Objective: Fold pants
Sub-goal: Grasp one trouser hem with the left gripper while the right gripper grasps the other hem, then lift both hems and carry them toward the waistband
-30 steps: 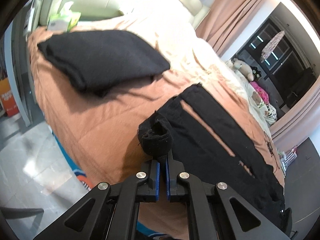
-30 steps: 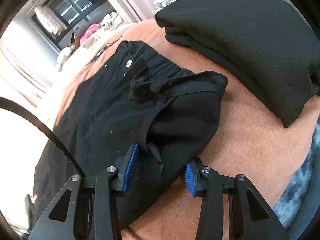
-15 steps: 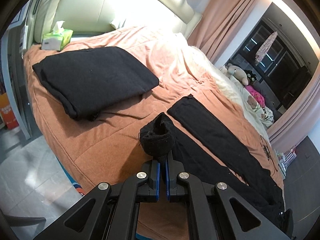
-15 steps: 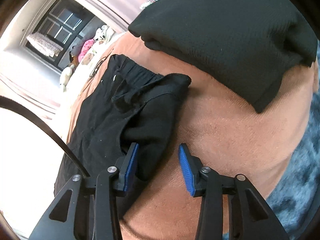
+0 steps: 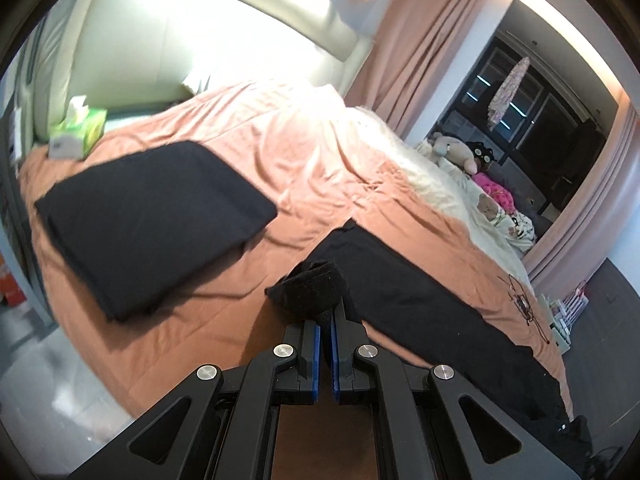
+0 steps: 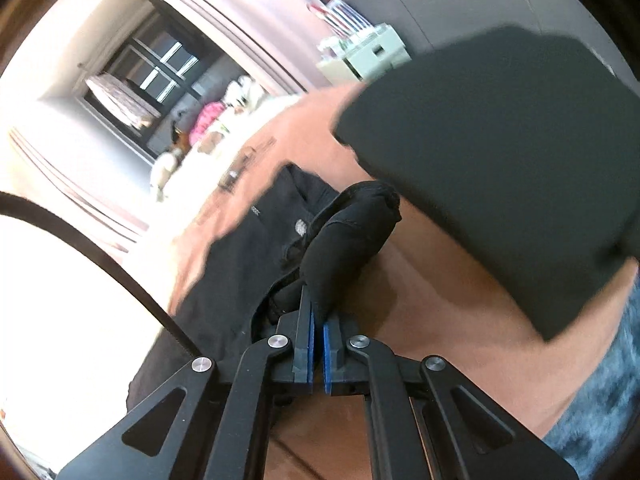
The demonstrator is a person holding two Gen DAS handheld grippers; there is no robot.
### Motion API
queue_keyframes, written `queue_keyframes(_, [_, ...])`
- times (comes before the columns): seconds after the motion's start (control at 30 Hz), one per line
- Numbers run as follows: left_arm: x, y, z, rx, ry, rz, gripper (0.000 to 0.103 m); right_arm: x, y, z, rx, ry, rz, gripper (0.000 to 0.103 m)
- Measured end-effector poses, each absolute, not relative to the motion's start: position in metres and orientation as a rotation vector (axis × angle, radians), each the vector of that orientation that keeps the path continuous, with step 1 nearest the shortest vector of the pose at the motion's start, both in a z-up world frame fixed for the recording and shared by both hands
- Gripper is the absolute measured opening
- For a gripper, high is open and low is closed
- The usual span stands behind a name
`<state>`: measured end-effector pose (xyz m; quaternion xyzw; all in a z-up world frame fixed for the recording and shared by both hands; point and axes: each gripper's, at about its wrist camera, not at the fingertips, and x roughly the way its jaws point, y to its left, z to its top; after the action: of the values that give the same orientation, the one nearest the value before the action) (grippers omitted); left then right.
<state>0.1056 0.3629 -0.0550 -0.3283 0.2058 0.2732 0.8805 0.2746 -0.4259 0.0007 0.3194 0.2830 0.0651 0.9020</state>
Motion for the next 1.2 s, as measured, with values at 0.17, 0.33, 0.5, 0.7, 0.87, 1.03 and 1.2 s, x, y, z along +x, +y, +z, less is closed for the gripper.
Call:
queue_keyframes(0.17, [0.122,0.371,-0.037,-0.658,0.412,0.557,0.004,0.291,-0.421,0.03,0.64,0.562,0.143,0.0])
queue_keyframes(0.33, [0.138,0.373,-0.022,-0.63,0.398,0.557,0.004,0.309,-0.411,0.044,0.629,0.545,0.15,0.0])
queue_keyframes(0.5, [0.158,0.382,-0.014,-0.61,0.407,0.561,0.004,0.343,-0.391,0.044,0.586,0.545,0.156,0.0])
queue_keyframes(0.7, [0.197,0.396,-0.011,-0.588,0.455,0.59,0.004,0.376,-0.375,0.056,0.538,0.547,0.142,0.0])
queue_keyframes(0.87, [0.232,0.409,-0.009,-0.579,0.469,0.598,0.004,0.405,-0.359,0.064,0.523,0.549,0.135,0.0])
queue_keyframes(1.03, [0.266,0.419,-0.005,-0.553,0.484,0.61,0.004,0.434,-0.347,0.07,0.501,0.553,0.129,0.0])
queue_keyframes(1.2, [0.307,0.432,-0.01,-0.543,0.515,0.616,0.004,0.467,-0.33,0.074,0.477,0.563,0.11,0.0])
